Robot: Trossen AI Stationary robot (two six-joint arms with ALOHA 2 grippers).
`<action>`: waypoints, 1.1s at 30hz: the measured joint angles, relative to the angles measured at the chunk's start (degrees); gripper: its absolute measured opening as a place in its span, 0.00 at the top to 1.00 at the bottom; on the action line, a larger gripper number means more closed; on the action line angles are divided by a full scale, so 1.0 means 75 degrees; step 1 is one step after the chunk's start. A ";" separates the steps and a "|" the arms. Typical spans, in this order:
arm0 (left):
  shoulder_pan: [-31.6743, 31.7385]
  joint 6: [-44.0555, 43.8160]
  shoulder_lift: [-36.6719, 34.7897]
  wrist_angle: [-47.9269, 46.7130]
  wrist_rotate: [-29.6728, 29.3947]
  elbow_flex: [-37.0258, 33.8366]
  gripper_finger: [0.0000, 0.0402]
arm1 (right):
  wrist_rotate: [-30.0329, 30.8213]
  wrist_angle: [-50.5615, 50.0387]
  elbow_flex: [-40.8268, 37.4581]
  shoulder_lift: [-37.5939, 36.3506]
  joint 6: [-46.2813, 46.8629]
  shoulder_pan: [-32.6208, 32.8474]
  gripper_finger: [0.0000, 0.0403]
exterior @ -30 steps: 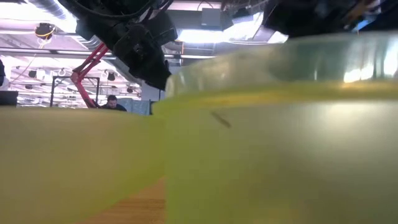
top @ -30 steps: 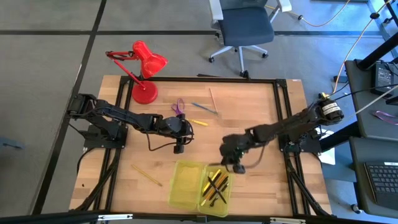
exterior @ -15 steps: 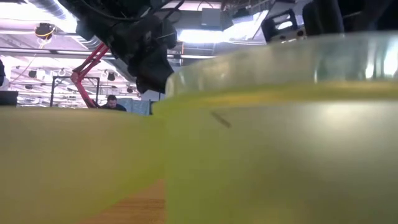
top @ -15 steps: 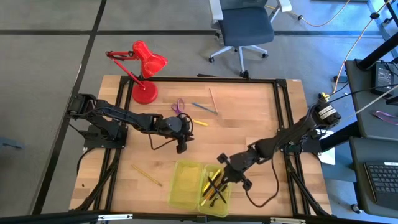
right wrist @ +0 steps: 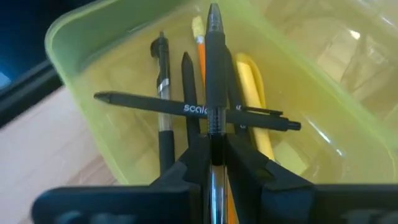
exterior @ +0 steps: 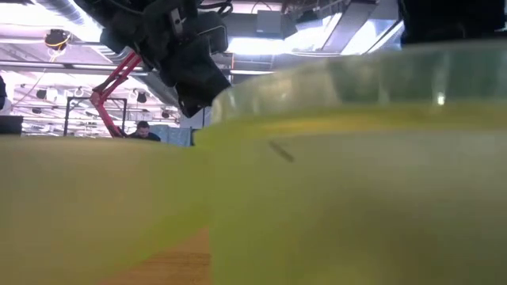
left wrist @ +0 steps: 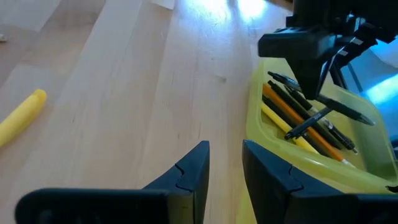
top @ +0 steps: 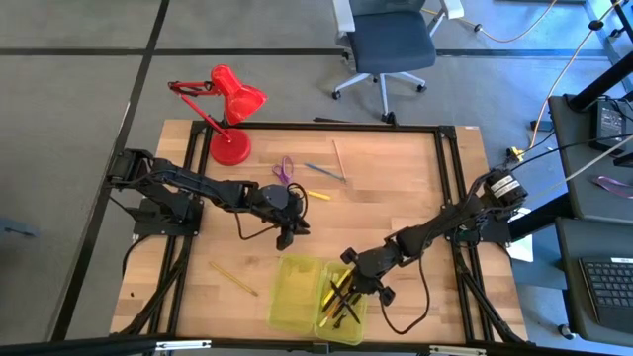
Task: Pick & place school supplies into a supply box
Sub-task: Put the black pen into the yellow supply box, then put the yellow pencil into the yellow supply box
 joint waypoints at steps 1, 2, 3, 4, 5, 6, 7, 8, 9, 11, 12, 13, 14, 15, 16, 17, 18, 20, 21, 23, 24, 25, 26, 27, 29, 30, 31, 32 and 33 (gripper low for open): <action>0.0000 0.0003 0.0000 0.0006 0.0000 0.0000 0.78 | 0.0047 0.0050 0.0000 0.0010 0.0174 -0.0002 0.88; 0.0000 0.0006 0.0000 0.0006 0.0000 0.0000 0.78 | 0.0085 0.0045 0.0000 0.0010 0.0369 -0.0003 0.88; 0.0000 0.0006 0.0000 0.0011 0.0002 0.0000 0.78 | 0.0088 0.0038 0.0000 0.0010 0.0542 -0.0003 0.88; 0.0000 0.0009 0.0000 0.0012 0.0013 0.0000 0.78 | 0.0098 0.0027 0.0000 0.0010 0.0607 -0.0003 0.88; 0.0000 0.0007 0.0000 0.0012 0.0015 0.0000 0.78 | 0.0102 0.0022 0.0000 0.0010 0.0601 -0.0003 0.88; 0.0000 0.0007 0.0000 0.0012 0.0019 0.0000 0.78 | 0.0105 0.0026 0.0000 0.0010 0.0573 -0.0003 0.88; -0.0008 0.0003 0.0000 0.0015 0.0023 0.0000 0.78 | 0.0102 0.0024 0.0000 0.0010 0.0525 -0.0003 0.87; -0.0021 0.0000 0.0000 0.0027 0.0023 0.0000 0.78 | 0.0105 0.0015 0.0000 0.0010 0.0438 -0.0003 0.87; -0.0030 0.0006 0.0000 0.0053 0.0023 0.0000 0.79 | 0.0105 -0.0006 0.0000 0.0010 0.0377 -0.0003 0.85; -0.0058 0.0006 0.0000 0.0115 0.0023 0.0000 0.78 | 0.0105 -0.0011 0.0000 0.0010 0.0328 -0.0003 0.82; -0.0061 0.0009 0.0000 0.0128 0.0023 0.0000 0.78 | 0.0108 -0.0009 0.0000 0.0010 0.0336 -0.0003 0.80; -0.0064 0.0009 0.0000 0.0128 0.0026 0.0000 0.78 | 0.0108 -0.0010 0.0000 0.0010 0.0352 -0.0003 0.78; -0.0067 0.0009 0.0000 0.0128 0.0032 0.0000 0.78 | 0.0108 -0.0014 0.0000 0.0010 0.0354 -0.0003 0.76; -0.0067 0.0018 0.0000 0.0128 0.0032 0.0000 0.78 | 0.0112 -0.0017 0.0000 0.0010 0.0354 -0.0003 0.75; -0.0064 0.0044 0.0000 0.0129 0.0032 0.0000 0.78 | 0.0121 -0.0017 0.0000 0.0010 0.0354 -0.0003 0.73; -0.0064 0.0076 0.0000 0.0128 0.0065 0.0000 0.78 | 0.0128 -0.0017 0.0000 0.0010 0.0356 -0.0003 0.72; -0.0064 0.0088 0.0000 0.0128 0.0169 0.0000 0.79 | 0.0129 -0.0017 0.0000 0.0010 0.0356 -0.0003 0.70; -0.0064 0.0091 0.0000 0.0195 0.0672 0.0000 0.79 | 0.0129 -0.0024 0.0000 0.0010 0.0404 -0.0003 0.69; -0.0064 0.0091 -0.0013 0.0266 0.1044 0.0000 0.79 | 0.0129 -0.0031 0.0000 0.0010 0.0458 -0.0003 0.69; -0.0067 0.0205 -0.0151 0.0263 0.1750 0.0000 0.79 | 0.0128 -0.0094 0.0000 0.0010 0.0621 -0.0010 0.69; -0.0076 0.0385 -0.0229 0.0248 0.1996 0.0000 0.79 | 0.0126 -0.0158 0.0000 0.0010 0.0711 -0.0015 0.69; -0.0099 0.0467 -0.0352 0.0049 0.2079 0.0000 0.79 | 0.0127 -0.0214 0.0000 0.0010 0.0801 -0.0015 0.69; -0.0124 0.0482 -0.0479 -0.0204 0.2036 0.0000 0.80 | 0.0126 -0.0260 0.0000 0.0007 0.0894 -0.0015 0.69; -0.0161 0.0481 -0.0633 -0.0460 0.1832 0.0000 0.80 | 0.0126 -0.0286 0.0000 0.0007 0.1001 -0.0015 0.69; -0.0231 0.0481 -0.1041 -0.1302 0.1366 0.0000 0.82 | 0.0126 -0.0363 0.0000 0.0007 0.1200 -0.0029 0.69; -0.0293 0.0477 -0.1242 -0.1724 0.1132 0.0000 0.82 | 0.0126 -0.0376 0.0000 0.0007 0.1281 -0.0031 0.69; -0.0366 0.0456 -0.1447 -0.2180 0.0865 0.0000 0.83 | 0.0126 -0.0373 0.0000 0.0007 0.1382 -0.0040 0.69; -0.0458 0.0355 -0.1639 -0.2573 0.0607 0.0000 0.84 | 0.0123 -0.0374 0.0000 0.0006 0.1405 -0.0062 0.69; -0.0591 0.0242 -0.1817 -0.2859 0.0335 0.0000 0.85 | 0.0121 -0.0386 0.0000 0.0004 0.1417 -0.0076 0.69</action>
